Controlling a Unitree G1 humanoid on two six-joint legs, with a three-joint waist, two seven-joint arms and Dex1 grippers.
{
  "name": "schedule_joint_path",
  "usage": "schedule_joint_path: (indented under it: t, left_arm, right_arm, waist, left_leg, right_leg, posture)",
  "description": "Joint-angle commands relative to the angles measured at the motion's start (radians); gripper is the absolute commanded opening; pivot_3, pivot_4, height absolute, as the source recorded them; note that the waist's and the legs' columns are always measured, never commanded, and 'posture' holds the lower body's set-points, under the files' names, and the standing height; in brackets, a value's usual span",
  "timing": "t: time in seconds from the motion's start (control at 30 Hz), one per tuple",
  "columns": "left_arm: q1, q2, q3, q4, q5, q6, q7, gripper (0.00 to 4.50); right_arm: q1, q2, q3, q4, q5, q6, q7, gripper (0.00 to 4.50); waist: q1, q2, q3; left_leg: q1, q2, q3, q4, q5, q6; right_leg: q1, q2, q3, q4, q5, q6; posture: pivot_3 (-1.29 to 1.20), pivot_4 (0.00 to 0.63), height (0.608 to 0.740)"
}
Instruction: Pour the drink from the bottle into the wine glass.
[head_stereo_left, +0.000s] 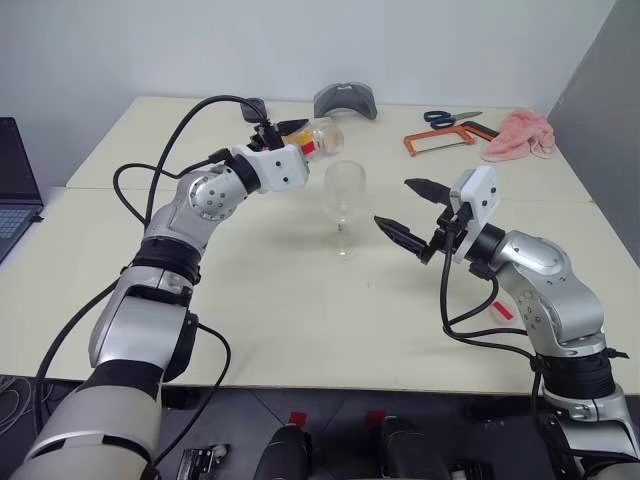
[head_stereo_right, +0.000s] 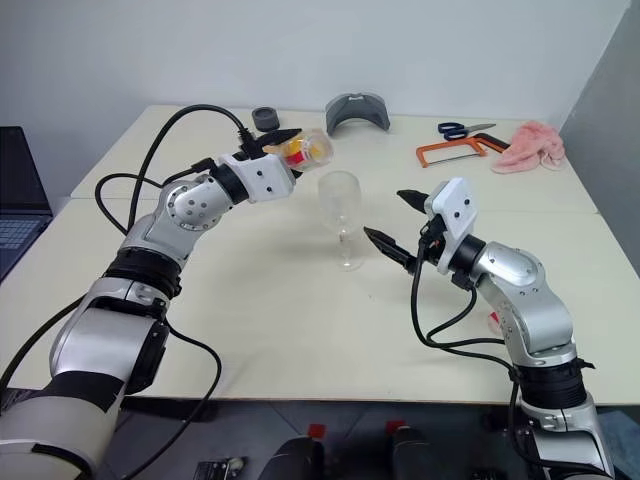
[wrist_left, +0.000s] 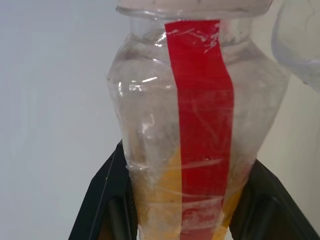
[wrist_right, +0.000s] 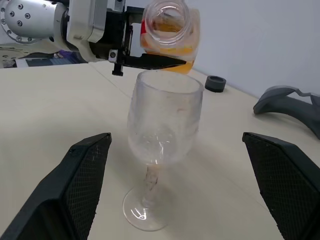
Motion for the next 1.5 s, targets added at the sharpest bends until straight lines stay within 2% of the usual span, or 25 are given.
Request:
schedule_joint_path:
  t: [0.03,0.7,1.5]
  left_arm:
    - [-0.063,0.032,-0.014,0.004,0.047,-0.051,0.076,1.77]
    - [-0.178,0.076,-0.127,0.114,0.230,-0.112,0.294,1.77]
    - [-0.232,0.103,-0.192,0.141,0.319,-0.118,0.401,1.77]
  right_arm:
    - [-0.010,-0.005,-0.032,-0.034,0.014,-0.027,0.001,4.50]
    - [0.006,-0.021,-0.026,-0.042,0.032,-0.007,0.038,4.50]
    - [0.024,-0.023,-0.027,-0.059,0.040,0.000,0.036,4.50]
  waist:
    - [0.000,0.000,0.000]
    - [0.000,0.000,0.000]
    - [0.000,0.000,0.000]
  left_leg:
    - [0.000,0.000,0.000,0.000,0.000,0.000]
    - [0.000,0.000,0.000,0.000,0.000,0.000]
    - [0.000,0.000,0.001,0.000,0.000,0.000]
  right_leg:
    - [0.000,0.000,0.000,0.000,0.000,0.000]
    - [0.000,0.000,0.000,0.000,0.000,0.000]
    - [-0.001,0.000,0.000,0.002,0.000,0.000]
  posture:
    - [0.00,0.150,0.740]
    - [0.00,0.150,0.740]
    - [0.00,0.150,0.740]
